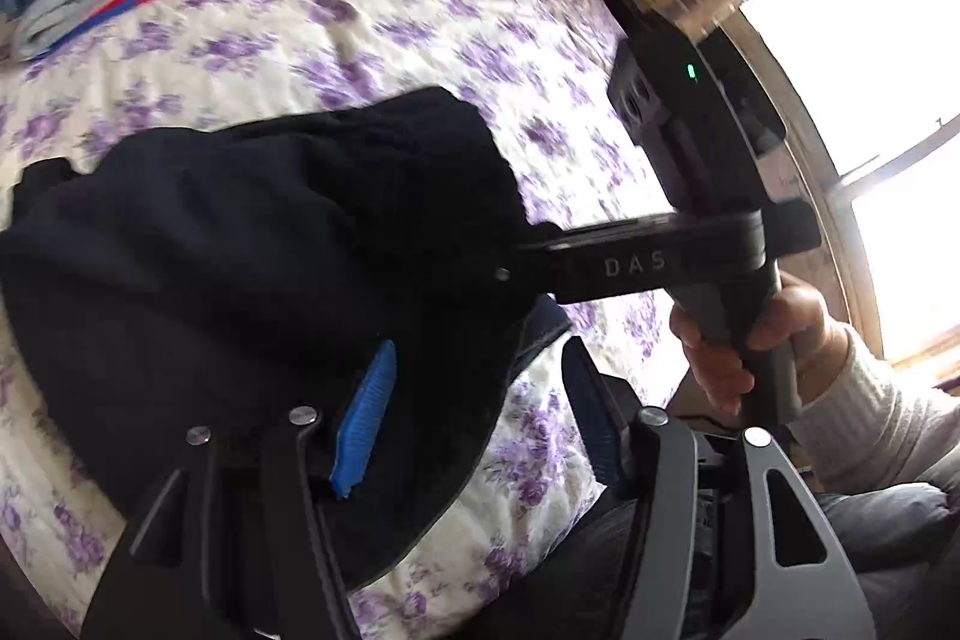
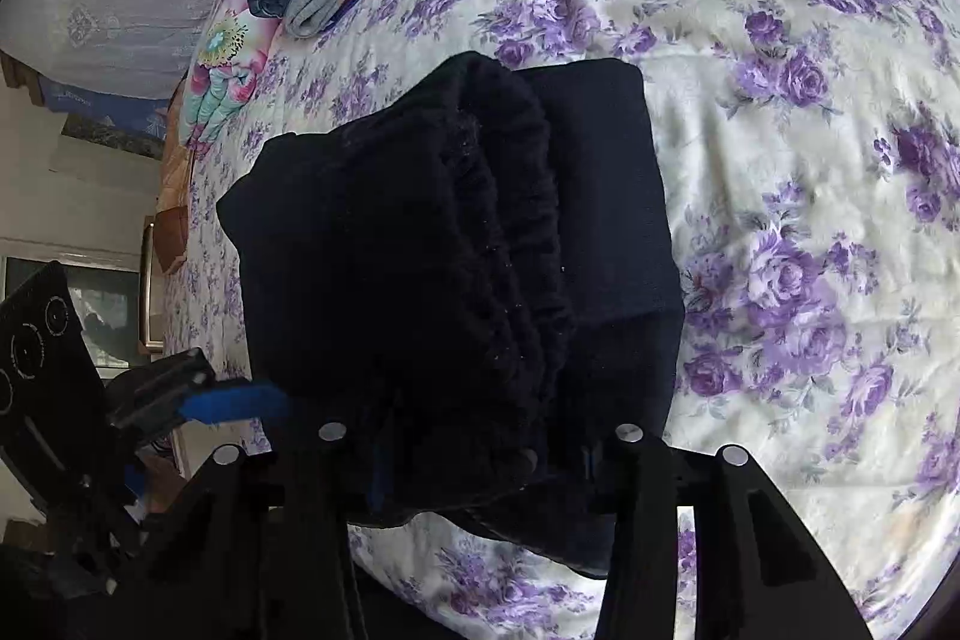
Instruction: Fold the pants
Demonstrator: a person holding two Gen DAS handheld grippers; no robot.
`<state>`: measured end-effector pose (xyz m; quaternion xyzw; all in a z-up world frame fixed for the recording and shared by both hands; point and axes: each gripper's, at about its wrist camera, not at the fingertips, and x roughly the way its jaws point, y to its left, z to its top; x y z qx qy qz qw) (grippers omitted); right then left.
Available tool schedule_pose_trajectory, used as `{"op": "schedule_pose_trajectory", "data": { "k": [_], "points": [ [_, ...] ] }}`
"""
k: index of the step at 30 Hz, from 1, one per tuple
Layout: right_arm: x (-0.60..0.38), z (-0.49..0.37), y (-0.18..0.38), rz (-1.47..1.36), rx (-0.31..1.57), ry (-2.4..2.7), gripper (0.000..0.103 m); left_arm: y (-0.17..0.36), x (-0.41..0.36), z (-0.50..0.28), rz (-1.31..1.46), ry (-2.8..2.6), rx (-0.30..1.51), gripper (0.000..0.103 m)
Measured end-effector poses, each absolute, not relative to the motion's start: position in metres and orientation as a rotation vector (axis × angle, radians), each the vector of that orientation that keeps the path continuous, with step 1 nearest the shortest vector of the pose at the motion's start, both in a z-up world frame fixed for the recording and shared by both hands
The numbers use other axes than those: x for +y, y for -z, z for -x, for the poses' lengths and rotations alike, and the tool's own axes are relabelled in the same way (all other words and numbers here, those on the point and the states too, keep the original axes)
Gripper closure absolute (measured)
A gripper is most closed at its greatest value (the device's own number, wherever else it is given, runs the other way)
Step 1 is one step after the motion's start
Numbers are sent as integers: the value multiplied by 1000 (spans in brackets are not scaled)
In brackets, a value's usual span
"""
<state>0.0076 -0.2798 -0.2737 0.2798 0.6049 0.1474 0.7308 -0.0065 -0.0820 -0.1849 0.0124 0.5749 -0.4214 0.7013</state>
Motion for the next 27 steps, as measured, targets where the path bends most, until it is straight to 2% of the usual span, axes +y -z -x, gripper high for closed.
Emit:
{"op": "schedule_pose_trajectory", "data": {
  "k": [1,3,7,10,13,15,17,18,20,22,24,27],
  "points": [
    [-279,-6,267,-609,1312,-326,68,181,-67,2,-7,880,1268,33],
    [-280,2,238,-617,1238,-314,74,182,-39,-7,25,777,1272,32],
    [-274,22,182,-472,1162,-258,74,197,-17,-11,49,706,1309,32],
    [-282,28,198,-485,1231,-215,74,206,-25,-10,34,708,1311,32],
    [-285,24,250,-470,1311,-156,72,223,-40,-11,-22,689,1331,32],
    [-290,21,274,-515,1336,-139,65,232,-42,-11,-75,679,1340,32],
    [-290,16,269,-505,1370,-135,59,227,-43,-9,-94,676,1338,32],
    [-287,13,261,-446,1385,-124,52,222,-41,-8,-85,675,1337,32],
    [-279,13,236,-290,1378,-91,45,207,-30,-4,-66,648,1306,32],
    [-268,10,208,-153,1342,-76,44,190,-11,6,-32,637,1261,32],
    [-252,3,178,-39,1265,-60,33,176,5,13,10,633,1229,32],
    [-219,-24,147,108,1177,-48,32,169,15,20,38,642,1220,32]
  ]
}}
